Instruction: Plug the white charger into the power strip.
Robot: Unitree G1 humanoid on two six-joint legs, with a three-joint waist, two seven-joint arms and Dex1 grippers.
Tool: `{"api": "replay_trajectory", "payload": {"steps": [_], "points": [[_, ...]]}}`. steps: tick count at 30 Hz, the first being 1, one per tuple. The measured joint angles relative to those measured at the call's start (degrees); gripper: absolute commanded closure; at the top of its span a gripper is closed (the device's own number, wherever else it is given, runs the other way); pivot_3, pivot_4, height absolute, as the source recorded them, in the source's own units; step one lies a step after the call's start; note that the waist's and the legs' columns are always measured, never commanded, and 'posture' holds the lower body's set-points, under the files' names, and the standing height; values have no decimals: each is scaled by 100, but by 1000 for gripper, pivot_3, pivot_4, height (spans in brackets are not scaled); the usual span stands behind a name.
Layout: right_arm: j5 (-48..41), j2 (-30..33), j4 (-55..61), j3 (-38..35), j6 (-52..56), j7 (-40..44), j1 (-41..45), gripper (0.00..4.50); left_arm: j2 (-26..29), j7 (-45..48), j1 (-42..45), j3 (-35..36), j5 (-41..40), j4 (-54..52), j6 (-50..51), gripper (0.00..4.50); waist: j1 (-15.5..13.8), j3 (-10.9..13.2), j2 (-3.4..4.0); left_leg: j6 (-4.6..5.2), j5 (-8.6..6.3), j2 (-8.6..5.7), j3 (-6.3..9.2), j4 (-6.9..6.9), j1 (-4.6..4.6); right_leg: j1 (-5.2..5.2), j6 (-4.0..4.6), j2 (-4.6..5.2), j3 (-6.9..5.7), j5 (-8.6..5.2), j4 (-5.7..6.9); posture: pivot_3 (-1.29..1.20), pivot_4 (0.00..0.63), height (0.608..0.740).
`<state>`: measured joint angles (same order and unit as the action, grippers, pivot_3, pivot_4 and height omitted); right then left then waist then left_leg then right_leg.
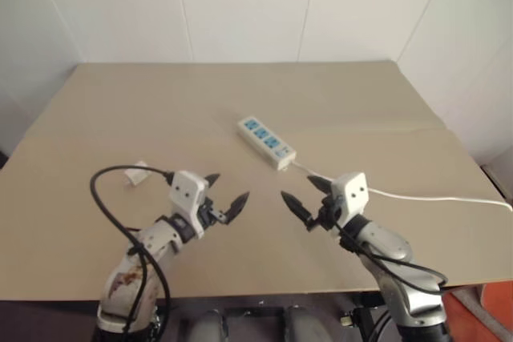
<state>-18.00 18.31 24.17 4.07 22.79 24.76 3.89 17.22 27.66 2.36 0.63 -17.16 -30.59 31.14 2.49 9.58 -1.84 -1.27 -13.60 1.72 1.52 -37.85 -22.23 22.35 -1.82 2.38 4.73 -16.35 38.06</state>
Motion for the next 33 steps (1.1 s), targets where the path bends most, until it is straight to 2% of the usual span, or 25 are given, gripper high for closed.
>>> {"api": "replay_trajectory", "payload": {"steps": [20, 25, 29, 33], "points": [[111, 99, -233, -38, -1, 150, 187, 29, 67, -108, -58, 6, -101, 4, -104, 0, 1, 0, 0, 1, -1, 0, 0, 1, -1, 0, 0, 1, -1, 0, -3, 0, 150, 740], [207, 150, -433, -68, -4, 119, 304, 29, 458, 98, -56, 303, -293, 5, -104, 0, 6, 0, 0, 1, -1, 0, 0, 3, 0, 2, 0, 1, -1, 0, -2, 0, 150, 740], [583, 133, -1204, -44, -133, -42, 897, 29, 605, 177, 29, 521, -367, 21, -116, 0, 9, 1, 1, 1, -1, -2, -5, 3, 2, 2, -1, 2, 2, 3, -3, 0, 150, 740], [1083, 46, -2868, 52, -541, -236, 1954, 29, 675, 339, 40, 554, -597, 11, -104, 0, 14, 1, 1, 1, -1, 0, -6, 5, 3, 3, 1, 0, 1, 4, -3, 0, 150, 740]]}}
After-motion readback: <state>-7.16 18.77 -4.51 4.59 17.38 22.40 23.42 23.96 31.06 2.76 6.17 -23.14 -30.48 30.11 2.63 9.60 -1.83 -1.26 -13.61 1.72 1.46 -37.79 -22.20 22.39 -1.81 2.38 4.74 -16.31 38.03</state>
